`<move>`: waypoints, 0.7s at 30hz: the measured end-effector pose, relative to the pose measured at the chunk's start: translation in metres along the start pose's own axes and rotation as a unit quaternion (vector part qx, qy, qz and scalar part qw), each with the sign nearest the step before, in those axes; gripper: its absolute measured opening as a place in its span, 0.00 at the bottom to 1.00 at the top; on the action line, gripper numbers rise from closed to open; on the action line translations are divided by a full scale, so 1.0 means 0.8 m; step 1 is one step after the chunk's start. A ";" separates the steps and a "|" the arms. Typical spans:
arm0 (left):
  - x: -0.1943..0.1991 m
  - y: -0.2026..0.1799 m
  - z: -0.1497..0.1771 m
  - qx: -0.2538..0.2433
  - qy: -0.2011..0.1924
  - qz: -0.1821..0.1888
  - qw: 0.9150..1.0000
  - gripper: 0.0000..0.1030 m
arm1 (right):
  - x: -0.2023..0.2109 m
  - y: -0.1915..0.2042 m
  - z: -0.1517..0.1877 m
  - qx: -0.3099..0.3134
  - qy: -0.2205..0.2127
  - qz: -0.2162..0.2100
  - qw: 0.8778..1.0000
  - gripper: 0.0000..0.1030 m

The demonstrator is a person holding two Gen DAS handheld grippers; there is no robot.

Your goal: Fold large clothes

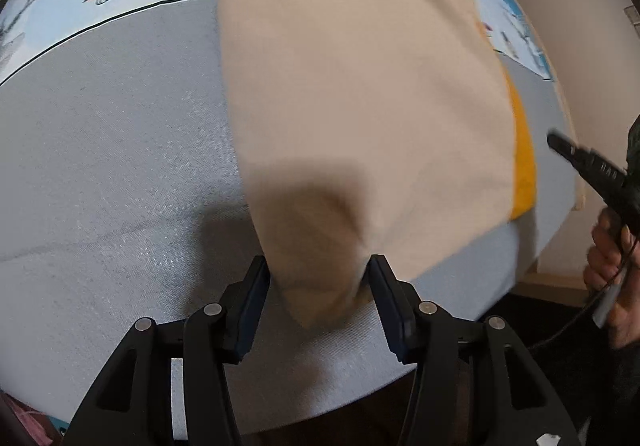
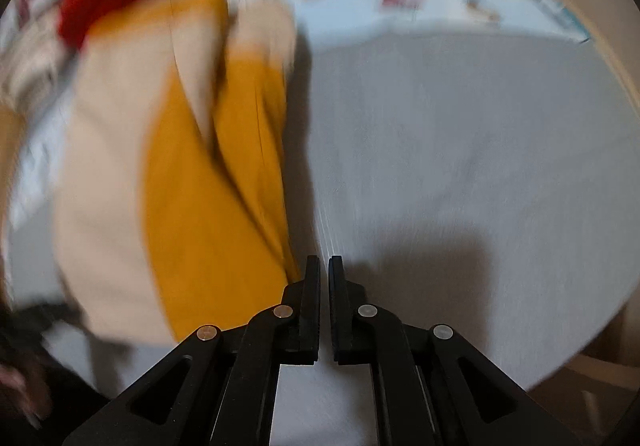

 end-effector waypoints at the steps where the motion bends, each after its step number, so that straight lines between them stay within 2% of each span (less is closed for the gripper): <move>1: 0.008 -0.001 -0.004 0.000 -0.005 0.014 1.000 0.47 | 0.009 0.007 -0.012 -0.003 -0.024 -0.021 0.999 0.21; 3: 0.025 0.004 -0.016 0.011 -0.023 0.038 0.999 0.47 | 0.010 0.025 -0.018 -0.001 -0.029 -0.057 0.998 0.61; 4: 0.037 0.011 -0.027 0.023 -0.039 0.053 0.998 0.47 | 0.002 0.035 -0.016 0.002 -0.018 -0.078 0.997 0.66; 5: 0.044 0.018 -0.035 0.037 -0.049 0.067 0.996 0.48 | -0.012 0.046 -0.011 0.008 0.003 -0.092 0.996 0.66; 8: 0.050 0.048 -0.062 0.100 -0.070 0.091 0.988 0.53 | -0.067 0.052 0.022 0.039 0.086 -0.048 0.994 0.66; 10: 0.043 0.068 -0.082 0.143 -0.071 0.105 0.982 0.54 | -0.092 0.046 0.034 0.020 0.127 -0.052 0.990 0.66; 14: 0.024 0.076 -0.118 0.183 -0.071 0.153 0.968 0.55 | -0.109 0.040 0.032 -0.028 0.155 -0.096 0.983 0.68; 16: 0.012 0.074 -0.135 0.195 -0.075 0.176 0.962 0.67 | -0.113 0.037 0.031 -0.036 0.158 -0.103 0.981 0.68; 20: -0.018 0.076 -0.161 0.217 -0.084 0.220 0.947 0.72 | -0.118 0.034 0.033 -0.029 0.147 -0.102 0.983 0.67; 21: -0.022 0.075 -0.163 0.219 -0.086 0.228 0.945 0.71 | -0.115 0.035 0.033 -0.027 0.143 -0.102 0.984 0.63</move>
Point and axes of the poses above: each gripper's, at about its wrist camera, not at the fingertips, and x roughly against the way its jaws point, y to its left, z to its underside, the point moved 10 cm from there along -x, roughly the way its jaws point, and after that the axes turned 1 degree about -z, right-handed, at the moved point
